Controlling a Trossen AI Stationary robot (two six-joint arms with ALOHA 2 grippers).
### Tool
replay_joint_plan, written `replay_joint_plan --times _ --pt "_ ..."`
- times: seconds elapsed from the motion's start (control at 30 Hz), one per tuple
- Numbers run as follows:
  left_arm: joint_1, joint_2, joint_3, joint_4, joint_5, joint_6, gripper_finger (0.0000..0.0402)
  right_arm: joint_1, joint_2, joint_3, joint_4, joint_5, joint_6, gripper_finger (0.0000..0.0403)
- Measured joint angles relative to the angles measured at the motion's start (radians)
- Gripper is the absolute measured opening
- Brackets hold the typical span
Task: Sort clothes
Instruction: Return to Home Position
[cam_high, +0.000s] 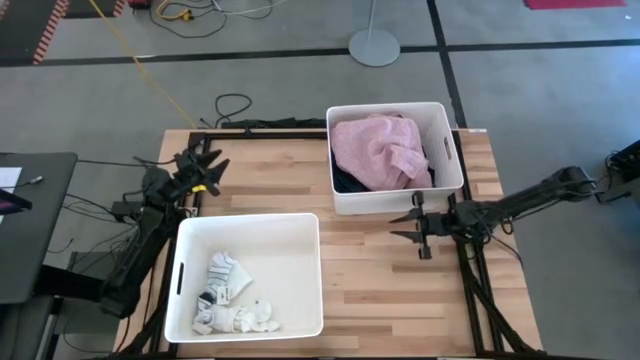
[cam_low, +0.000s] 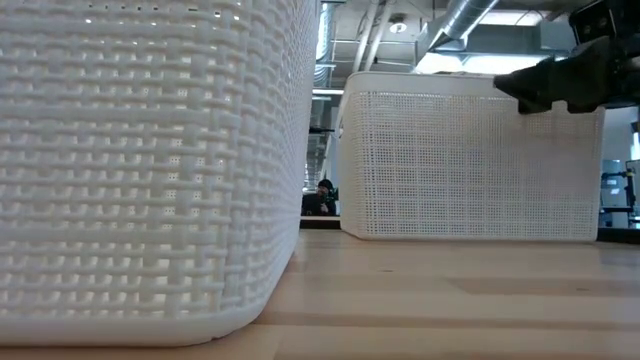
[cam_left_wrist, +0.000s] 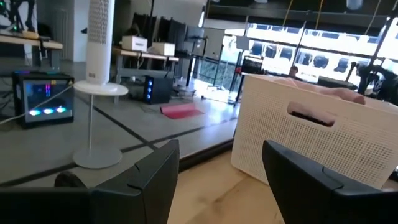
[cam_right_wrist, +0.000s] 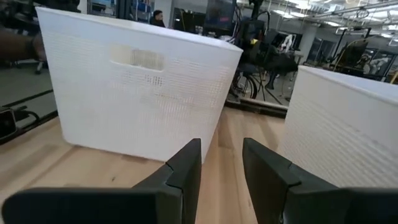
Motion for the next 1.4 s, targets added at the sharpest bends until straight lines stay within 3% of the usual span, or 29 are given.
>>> replay_joint_plan --times 0.43,0.53,1.4 --pt "0.000 0.001 0.000 -0.003 0.015 -0.029 0.0224 -0.002 -0.467 0.000 -0.501 0.001 0.069 0.0136" --pt "0.000 0.001 0.000 -0.003 0.018 -0.030 0.0224 -0.002 -0.525 0.000 -0.504 -0.011 0.082 0.0136" --pt "0.000 0.001 -0.001 -0.003 0.007 -0.007 0.0224 -0.009 -0.540 0.000 -0.506 -0.007 0.101 0.0136"
